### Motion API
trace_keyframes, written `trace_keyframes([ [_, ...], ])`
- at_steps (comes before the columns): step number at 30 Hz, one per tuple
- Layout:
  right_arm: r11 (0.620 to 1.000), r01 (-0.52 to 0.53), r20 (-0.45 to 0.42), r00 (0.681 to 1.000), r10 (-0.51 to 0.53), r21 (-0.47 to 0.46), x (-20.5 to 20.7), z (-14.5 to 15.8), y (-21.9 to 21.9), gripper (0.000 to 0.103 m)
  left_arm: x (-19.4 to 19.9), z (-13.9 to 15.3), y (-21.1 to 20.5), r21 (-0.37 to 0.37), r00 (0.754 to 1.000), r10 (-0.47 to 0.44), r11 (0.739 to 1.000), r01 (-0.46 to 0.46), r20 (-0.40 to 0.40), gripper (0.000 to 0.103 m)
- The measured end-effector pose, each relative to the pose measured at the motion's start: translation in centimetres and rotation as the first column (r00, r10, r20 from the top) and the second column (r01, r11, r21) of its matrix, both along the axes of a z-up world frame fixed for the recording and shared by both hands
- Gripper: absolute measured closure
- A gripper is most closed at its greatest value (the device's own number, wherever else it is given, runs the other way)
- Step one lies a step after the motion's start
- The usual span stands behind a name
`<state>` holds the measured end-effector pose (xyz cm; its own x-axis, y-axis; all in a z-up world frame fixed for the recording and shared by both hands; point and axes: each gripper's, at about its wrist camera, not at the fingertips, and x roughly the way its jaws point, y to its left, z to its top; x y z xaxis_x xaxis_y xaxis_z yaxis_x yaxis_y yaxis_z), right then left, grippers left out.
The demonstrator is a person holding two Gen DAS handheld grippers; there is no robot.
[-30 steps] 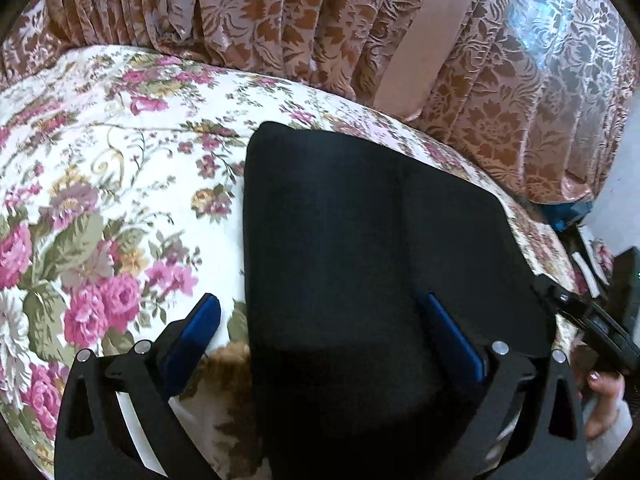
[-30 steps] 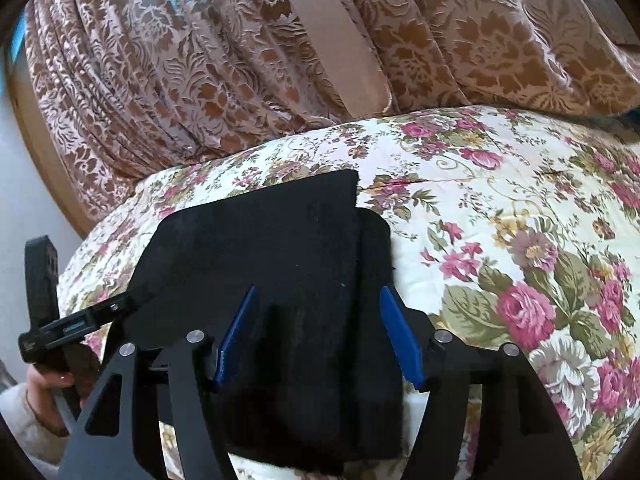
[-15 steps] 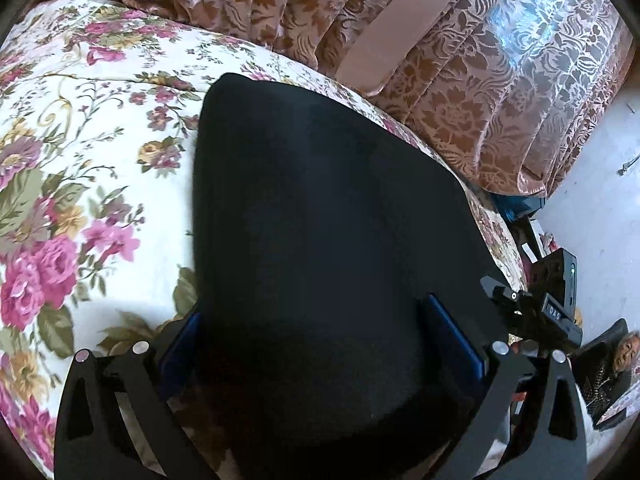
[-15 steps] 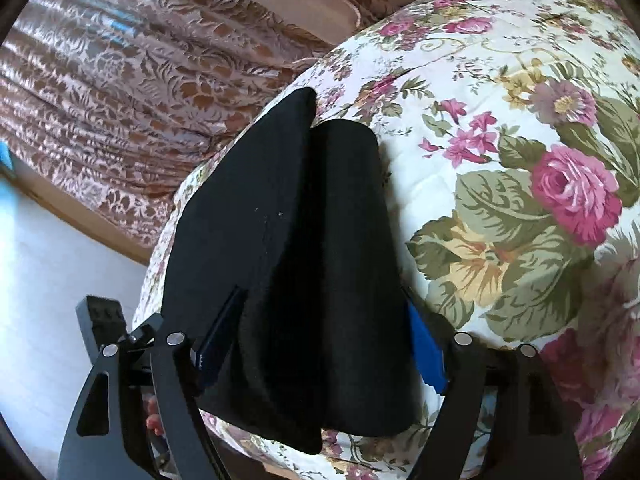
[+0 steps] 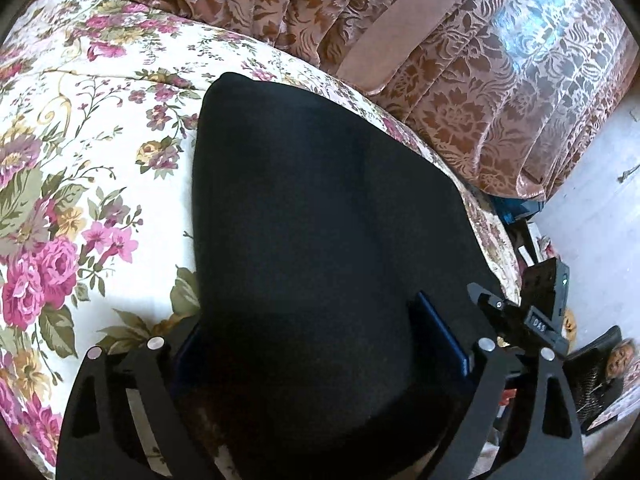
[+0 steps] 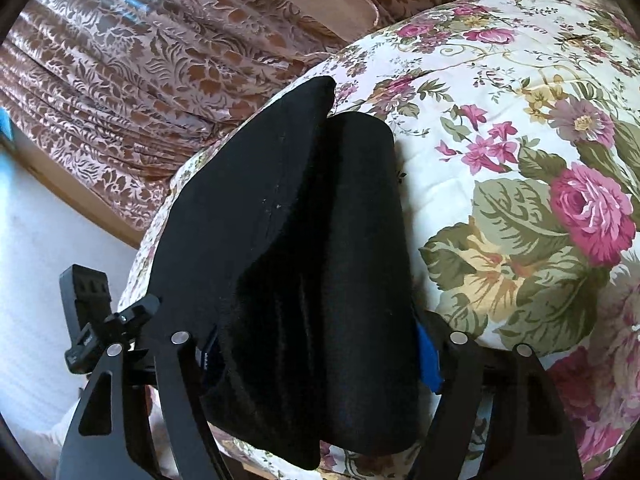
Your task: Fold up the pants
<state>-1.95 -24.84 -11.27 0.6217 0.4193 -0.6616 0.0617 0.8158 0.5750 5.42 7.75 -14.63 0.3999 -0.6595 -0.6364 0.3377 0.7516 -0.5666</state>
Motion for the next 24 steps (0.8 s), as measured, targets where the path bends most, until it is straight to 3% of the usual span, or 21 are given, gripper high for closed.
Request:
trace_keyframes([
  [10, 1.000, -0.007, 0.008, 1.000, 0.007, 0.000, -0.2, -0.1, -0.1, 0.032, -0.5, 0.7, -1.1, 0.081, 1.000, 0.001, 0.997, -0.004, 0.026, 0.023],
  [13, 1.000, -0.011, 0.011, 1.000, 0.011, -0.010, -0.2, -0.1, 0.0, 0.034, -0.4, 0.9, -0.5, 0.047, 1.000, -0.007, 0.999, 0.005, 0.025, 0.024],
  [17, 1.000, -0.016, -0.001, 1.000, 0.016, 0.004, -0.1, -0.1, -0.2, 0.034, 0.2, 0.5, 1.2, -0.071, 0.999, 0.019, 0.997, -0.021, -0.027, 0.018],
  [19, 1.000, -0.018, -0.010, 1.000, 0.018, 0.017, -0.1, -0.1, -0.2, 0.034, 0.4, 0.2, 1.3, -0.093, 0.999, 0.026, 0.995, -0.030, -0.042, 0.016],
  [21, 0.999, -0.020, -0.019, 1.000, 0.021, 0.028, -0.2, -0.1, -0.3, 0.034, 0.3, -0.1, 0.4, -0.052, 0.999, 0.011, 0.999, -0.013, -0.037, 0.015],
  [24, 0.999, -0.023, -0.019, 1.000, 0.024, 0.035, -0.3, -0.1, -0.4, 0.034, -0.4, 0.2, -1.5, 0.082, 0.999, -0.026, 0.996, 0.023, 0.032, 0.015],
])
